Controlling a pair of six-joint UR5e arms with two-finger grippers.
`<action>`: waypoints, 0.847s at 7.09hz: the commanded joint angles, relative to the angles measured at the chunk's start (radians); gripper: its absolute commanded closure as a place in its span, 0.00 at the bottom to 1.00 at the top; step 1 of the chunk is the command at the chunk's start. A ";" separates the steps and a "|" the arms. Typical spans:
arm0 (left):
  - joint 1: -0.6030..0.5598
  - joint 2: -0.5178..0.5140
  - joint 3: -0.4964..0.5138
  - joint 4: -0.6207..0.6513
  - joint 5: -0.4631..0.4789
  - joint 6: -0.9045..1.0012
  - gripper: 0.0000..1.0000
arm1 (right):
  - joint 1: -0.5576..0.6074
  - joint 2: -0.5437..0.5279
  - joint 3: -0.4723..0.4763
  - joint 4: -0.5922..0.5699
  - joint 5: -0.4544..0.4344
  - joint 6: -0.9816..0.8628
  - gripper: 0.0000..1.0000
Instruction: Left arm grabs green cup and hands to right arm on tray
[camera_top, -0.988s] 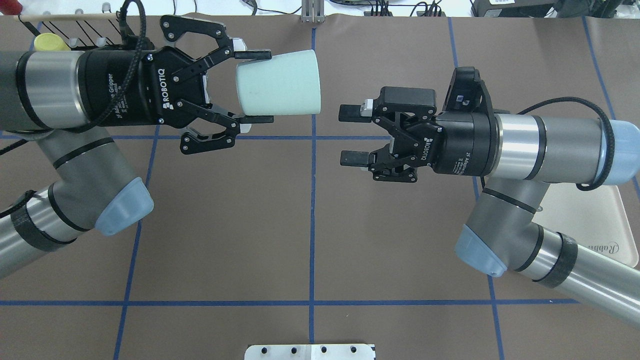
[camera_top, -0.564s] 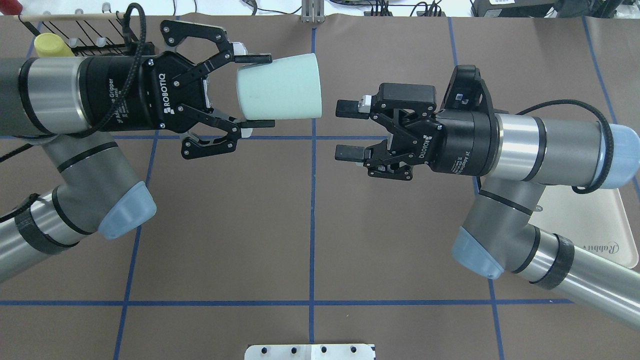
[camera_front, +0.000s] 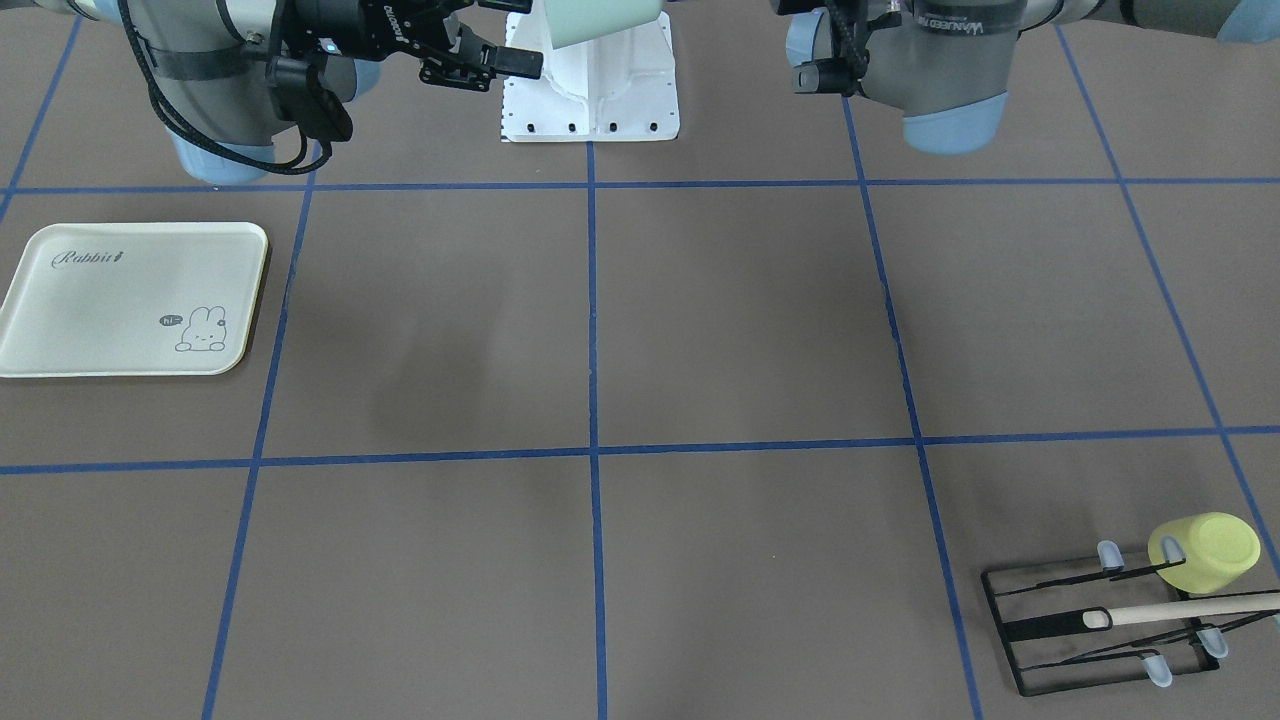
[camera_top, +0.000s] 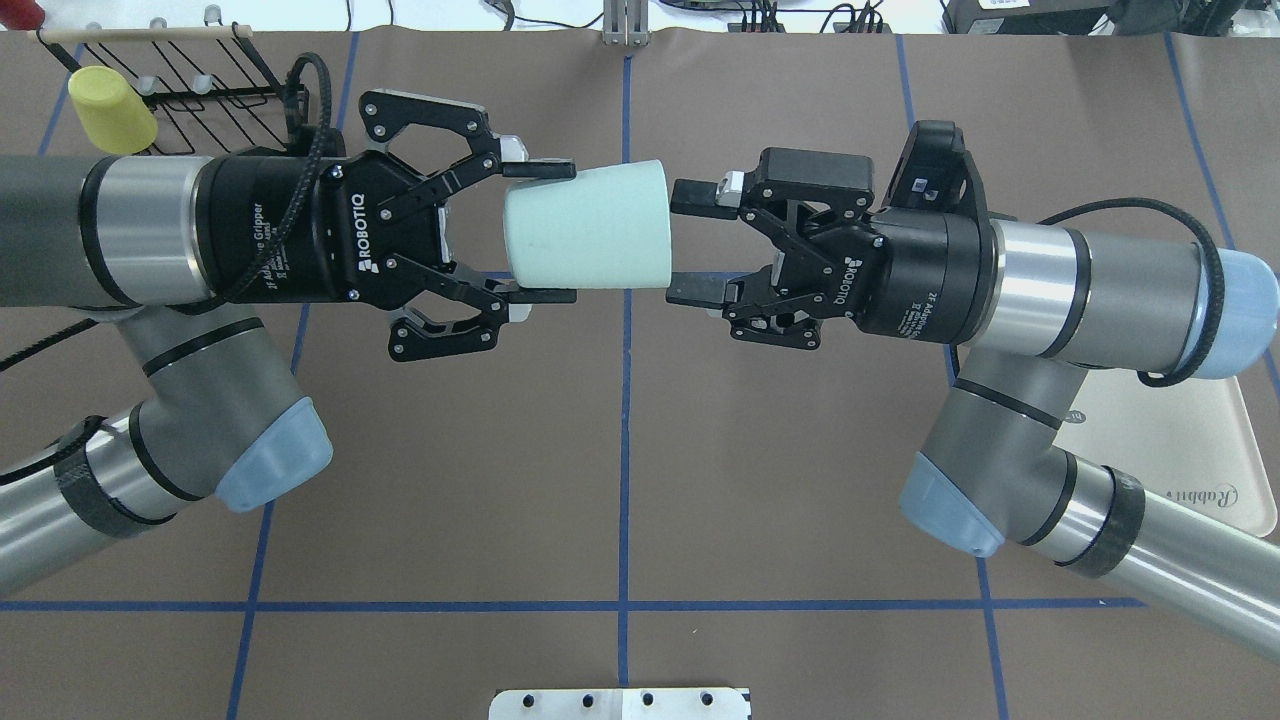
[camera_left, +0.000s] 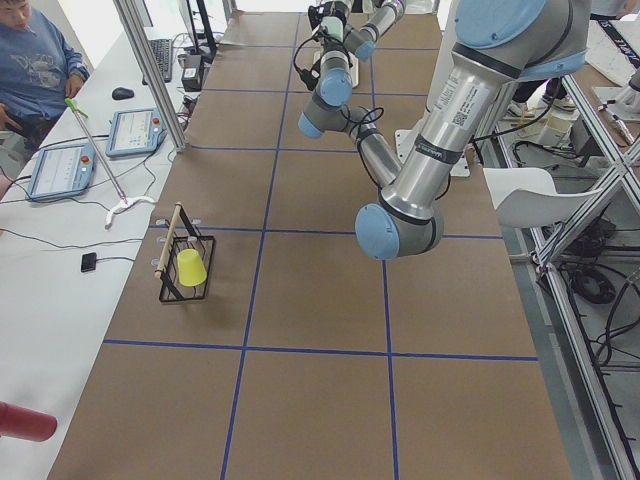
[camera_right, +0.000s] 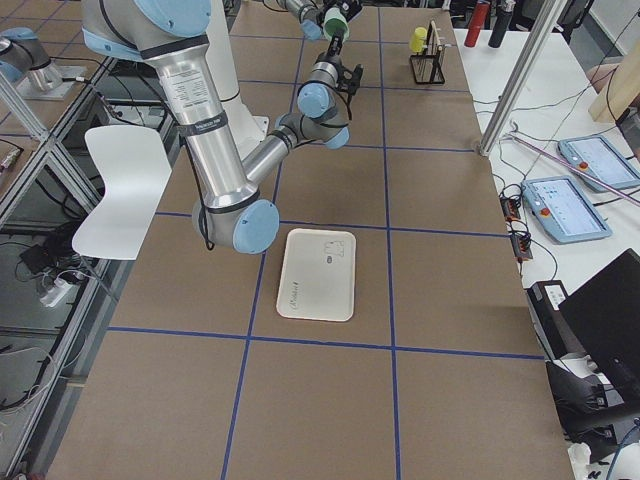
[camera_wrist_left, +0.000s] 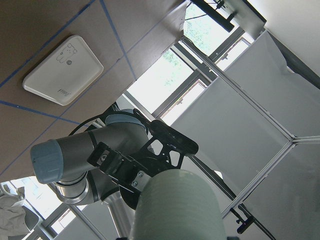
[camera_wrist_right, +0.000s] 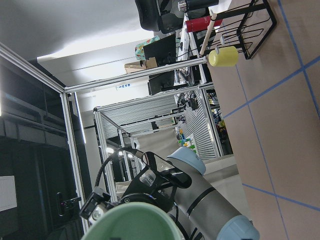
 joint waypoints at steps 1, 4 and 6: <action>0.003 -0.006 0.002 0.000 0.001 0.000 1.00 | 0.000 0.000 0.000 0.001 0.001 0.000 0.16; 0.049 -0.009 0.002 0.000 0.060 0.003 1.00 | -0.006 -0.002 0.013 0.010 0.002 0.002 0.22; 0.058 -0.011 0.000 0.000 0.066 0.006 1.00 | -0.019 -0.008 0.013 0.035 0.002 0.003 0.27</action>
